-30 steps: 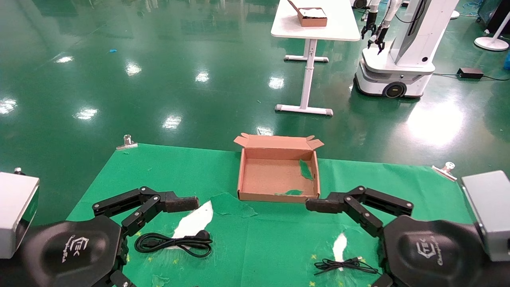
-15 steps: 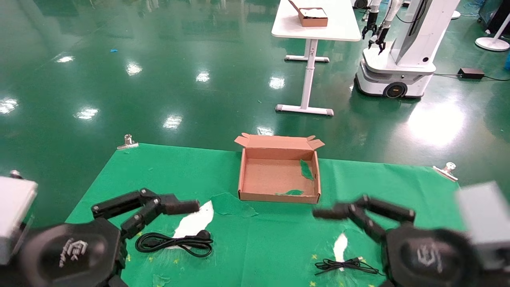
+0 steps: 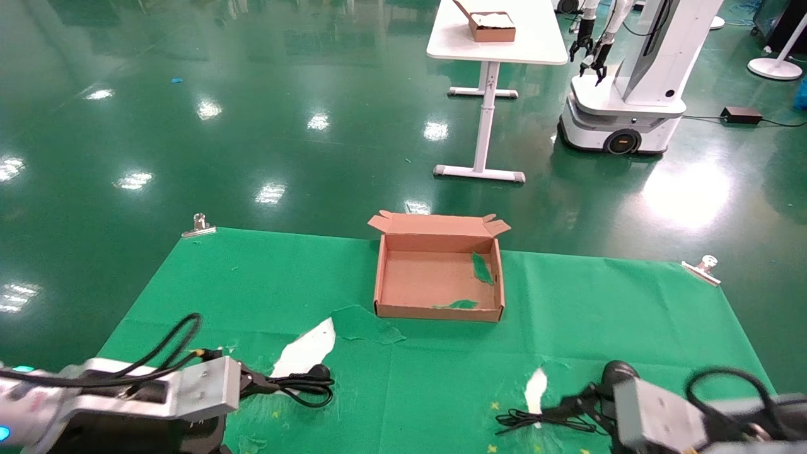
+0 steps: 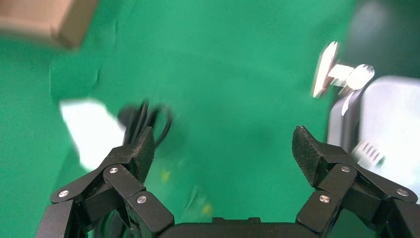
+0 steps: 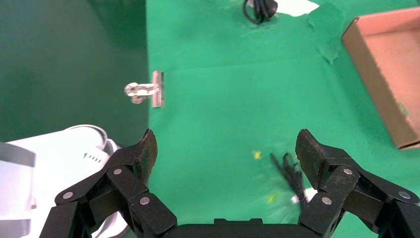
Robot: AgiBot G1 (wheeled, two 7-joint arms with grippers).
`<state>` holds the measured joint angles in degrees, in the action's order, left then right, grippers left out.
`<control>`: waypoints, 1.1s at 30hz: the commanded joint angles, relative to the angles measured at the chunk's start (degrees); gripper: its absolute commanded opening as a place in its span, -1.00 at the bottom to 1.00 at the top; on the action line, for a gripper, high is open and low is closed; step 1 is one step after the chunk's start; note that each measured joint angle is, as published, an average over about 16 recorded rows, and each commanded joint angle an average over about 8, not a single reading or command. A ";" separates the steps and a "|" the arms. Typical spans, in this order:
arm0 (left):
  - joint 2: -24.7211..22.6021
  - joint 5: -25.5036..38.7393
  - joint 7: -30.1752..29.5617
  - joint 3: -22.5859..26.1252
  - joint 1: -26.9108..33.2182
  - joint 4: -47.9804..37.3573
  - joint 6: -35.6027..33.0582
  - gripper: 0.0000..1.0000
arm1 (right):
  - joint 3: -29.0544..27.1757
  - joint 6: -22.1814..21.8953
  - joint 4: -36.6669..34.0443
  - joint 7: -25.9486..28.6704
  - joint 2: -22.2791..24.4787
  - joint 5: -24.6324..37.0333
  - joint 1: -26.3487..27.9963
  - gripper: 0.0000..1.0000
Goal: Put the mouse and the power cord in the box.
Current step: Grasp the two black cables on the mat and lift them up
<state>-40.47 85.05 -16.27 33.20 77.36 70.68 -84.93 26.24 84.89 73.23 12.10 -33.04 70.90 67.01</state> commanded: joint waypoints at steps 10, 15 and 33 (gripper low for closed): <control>-2.53 7.15 -0.83 2.59 1.68 -1.17 1.74 1.00 | 0.70 -0.38 0.32 1.88 -0.68 1.53 1.26 1.00; -6.58 14.85 -3.20 5.28 1.93 -2.67 5.79 1.00 | 0.56 -0.60 1.23 3.00 -0.28 1.56 1.56 1.00; -22.22 32.09 1.03 11.26 8.29 -27.70 19.89 1.00 | 0.94 -0.95 2.86 5.33 1.08 3.20 2.01 1.00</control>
<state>-62.28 116.79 -15.31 44.31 85.41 43.66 -65.19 27.38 83.96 76.13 17.58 -32.13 74.45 69.06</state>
